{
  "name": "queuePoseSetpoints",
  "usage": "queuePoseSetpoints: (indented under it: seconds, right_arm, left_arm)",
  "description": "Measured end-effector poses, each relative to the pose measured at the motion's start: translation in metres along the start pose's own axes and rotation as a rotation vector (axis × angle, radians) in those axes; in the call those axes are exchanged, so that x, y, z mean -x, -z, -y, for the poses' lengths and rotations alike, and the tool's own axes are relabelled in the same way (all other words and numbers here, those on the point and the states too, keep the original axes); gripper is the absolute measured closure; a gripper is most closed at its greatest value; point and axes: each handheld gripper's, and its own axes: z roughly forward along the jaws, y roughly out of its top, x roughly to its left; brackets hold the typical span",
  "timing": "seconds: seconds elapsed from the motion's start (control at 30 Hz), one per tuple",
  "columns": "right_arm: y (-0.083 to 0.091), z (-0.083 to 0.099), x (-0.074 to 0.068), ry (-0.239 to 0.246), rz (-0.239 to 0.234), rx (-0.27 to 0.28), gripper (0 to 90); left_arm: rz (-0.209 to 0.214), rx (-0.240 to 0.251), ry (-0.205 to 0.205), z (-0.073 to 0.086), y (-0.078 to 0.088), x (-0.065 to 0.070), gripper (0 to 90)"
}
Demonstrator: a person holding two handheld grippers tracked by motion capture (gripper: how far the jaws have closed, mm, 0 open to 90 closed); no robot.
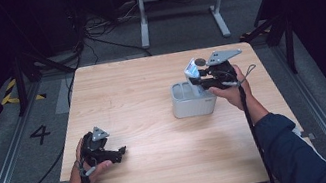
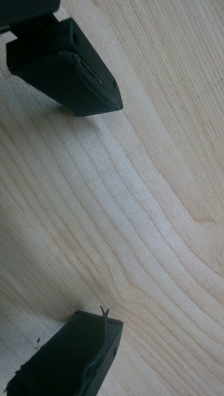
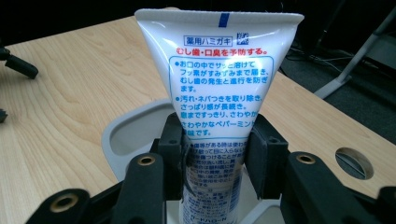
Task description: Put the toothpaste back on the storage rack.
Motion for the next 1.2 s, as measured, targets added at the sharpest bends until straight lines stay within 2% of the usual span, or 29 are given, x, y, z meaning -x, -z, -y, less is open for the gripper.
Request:
queuePoseSetpoints:
  seconds: [0.23, 0.57, 1.0, 1.1, 1.2]
  right_arm:
    - [-0.001, 0.014, 0.002, 0.007, -0.005, -0.033, 62.9]
    - [-0.002, 0.023, 0.002, 0.01, -0.014, -0.059, 62.2]
    - [-0.003, 0.028, -0.004, 0.023, -0.025, -0.046, 60.3]
    - [-0.004, 0.028, -0.007, 0.043, -0.018, -0.05, 62.3]
    - [-0.003, 0.029, -0.007, 0.039, -0.024, -0.047, 62.5]
  left_arm:
    - [0.001, 0.002, 0.001, 0.0, 0.0, 0.0, 0.5]
    - [0.001, 0.003, 0.001, 0.0, 0.0, 0.0, 0.5]
    - [0.0, 0.001, 0.001, 0.0, 0.0, 0.0, 0.5]
    - [-0.001, 0.001, 0.001, 0.0, 0.0, 0.0, 0.5]
    - [-0.001, 0.0, 0.001, 0.0, 0.0, 0.0, 0.5]
